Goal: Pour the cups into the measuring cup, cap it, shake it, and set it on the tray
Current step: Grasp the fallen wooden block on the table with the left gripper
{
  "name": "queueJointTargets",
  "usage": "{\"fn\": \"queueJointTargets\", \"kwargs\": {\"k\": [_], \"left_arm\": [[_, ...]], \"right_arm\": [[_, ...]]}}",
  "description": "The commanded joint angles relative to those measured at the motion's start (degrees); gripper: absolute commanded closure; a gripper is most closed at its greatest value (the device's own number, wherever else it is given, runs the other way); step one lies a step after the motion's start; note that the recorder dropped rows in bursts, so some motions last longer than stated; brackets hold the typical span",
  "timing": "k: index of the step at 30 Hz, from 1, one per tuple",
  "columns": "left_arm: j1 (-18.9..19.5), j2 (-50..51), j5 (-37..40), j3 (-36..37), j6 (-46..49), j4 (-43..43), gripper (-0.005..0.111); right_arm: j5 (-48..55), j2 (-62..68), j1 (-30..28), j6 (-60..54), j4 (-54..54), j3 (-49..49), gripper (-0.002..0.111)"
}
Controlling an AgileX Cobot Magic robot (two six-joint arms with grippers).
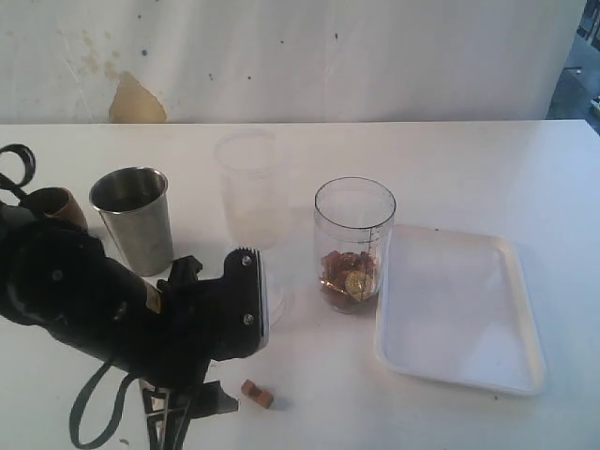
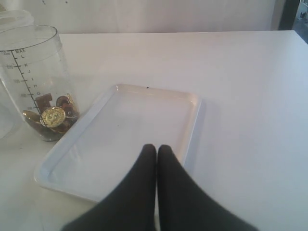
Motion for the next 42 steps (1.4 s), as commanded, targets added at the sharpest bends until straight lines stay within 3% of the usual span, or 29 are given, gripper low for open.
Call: {"fn": "queueJointTargets", "kwargs": {"k": [1,5,10,15,22,33,36,42], "left_arm": [[0.2,2.9,-2.3,-0.3,6.7,0.2,0.060],[0.2,4.8,2.4,-2.3,7.7,0.0,0.063],[0.2,6.7,0.9,-5.4,10.7,-5.4,0.063],[0.2,11.9,6.7,-9.6,10.7,-5.7,0.063],[0.2,14.3,5.9,-10.4,15.2,-5.6,0.063],[0.3,19.2,7.9,-12.8,12.5,-3.6,0.063],[0.3,19.7,10.5,-14.2,12.5,-3.6,0.069],[0.3,19.7,14.6,-16.4,11.7,-2.8,0.098]], "right_arm": [[-0.1,-0.2,-0.1,0.3,0.0,0.3,0.108],[-0.1,-0.2,-0.1,0.3,0.0,0.3,0.108],[-0.1,-0.2,-0.1,0.3,0.0,0.3,0.108],[-0.1,-0.2,-0.1,0.3,0.0,0.3,0.108],[-0.1,-0.2,-0.1,0.3,0.0,0.3,0.108],[-0.1,-0.2,-0.1,0.3,0.0,0.3,0.108],[-0.1,-0.2,-0.1,0.3,0.0,0.3,0.108],[-0.1,-0.2,-0.1,0.3,0.0,0.3,0.108]]}}
